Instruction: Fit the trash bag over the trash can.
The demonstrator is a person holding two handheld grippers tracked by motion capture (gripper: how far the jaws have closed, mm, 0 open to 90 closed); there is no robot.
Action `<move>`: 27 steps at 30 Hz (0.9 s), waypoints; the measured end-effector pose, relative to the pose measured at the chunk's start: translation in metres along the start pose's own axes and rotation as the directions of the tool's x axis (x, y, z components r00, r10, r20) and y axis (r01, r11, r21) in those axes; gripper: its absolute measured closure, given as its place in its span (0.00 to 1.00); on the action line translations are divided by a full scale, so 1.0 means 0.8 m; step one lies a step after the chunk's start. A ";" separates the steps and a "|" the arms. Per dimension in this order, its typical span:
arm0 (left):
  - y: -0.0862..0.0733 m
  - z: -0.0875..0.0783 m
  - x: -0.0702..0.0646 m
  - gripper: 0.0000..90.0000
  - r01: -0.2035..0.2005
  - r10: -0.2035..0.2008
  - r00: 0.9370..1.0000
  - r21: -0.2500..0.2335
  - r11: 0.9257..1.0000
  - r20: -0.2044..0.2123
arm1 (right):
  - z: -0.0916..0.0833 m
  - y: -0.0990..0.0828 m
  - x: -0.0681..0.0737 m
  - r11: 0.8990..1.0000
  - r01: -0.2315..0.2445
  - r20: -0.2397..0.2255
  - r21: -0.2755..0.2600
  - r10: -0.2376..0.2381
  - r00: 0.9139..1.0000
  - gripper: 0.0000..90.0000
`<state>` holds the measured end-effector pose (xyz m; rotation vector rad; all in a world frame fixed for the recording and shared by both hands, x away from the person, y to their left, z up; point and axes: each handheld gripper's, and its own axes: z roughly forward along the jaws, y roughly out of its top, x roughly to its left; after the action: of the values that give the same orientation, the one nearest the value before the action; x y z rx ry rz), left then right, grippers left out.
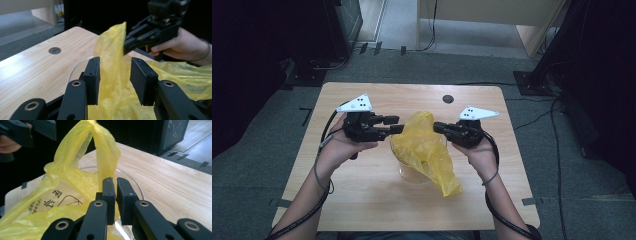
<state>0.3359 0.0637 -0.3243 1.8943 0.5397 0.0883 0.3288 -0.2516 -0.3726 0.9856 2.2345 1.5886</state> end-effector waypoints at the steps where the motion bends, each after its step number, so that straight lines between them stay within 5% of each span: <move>1: 0.001 0.002 -0.003 0.66 0.000 0.000 1.000 0.008 1.000 0.011 | 0.003 -0.001 0.001 1.000 -0.006 0.002 0.003 0.006 1.000 0.96; 12: -0.010 0.041 -0.020 0.66 -0.015 0.007 0.996 0.082 0.997 0.093 | 0.016 -0.006 0.004 1.000 -0.022 0.016 0.015 0.022 1.000 0.94; 18: -0.025 0.061 -0.013 0.64 -0.027 0.022 0.999 0.143 0.989 0.036 | 0.012 -0.002 0.007 1.000 -0.019 0.013 -0.006 0.019 1.000 0.94; 27: -0.031 0.055 0.005 0.69 0.003 0.011 0.997 0.174 0.985 -0.077 | -0.002 0.002 0.000 0.999 -0.028 0.033 -0.029 0.029 0.999 0.97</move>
<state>0.3451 0.0342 -0.3646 2.0691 0.6135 0.1216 0.3283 -0.2527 -0.3707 1.0332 2.1797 1.5996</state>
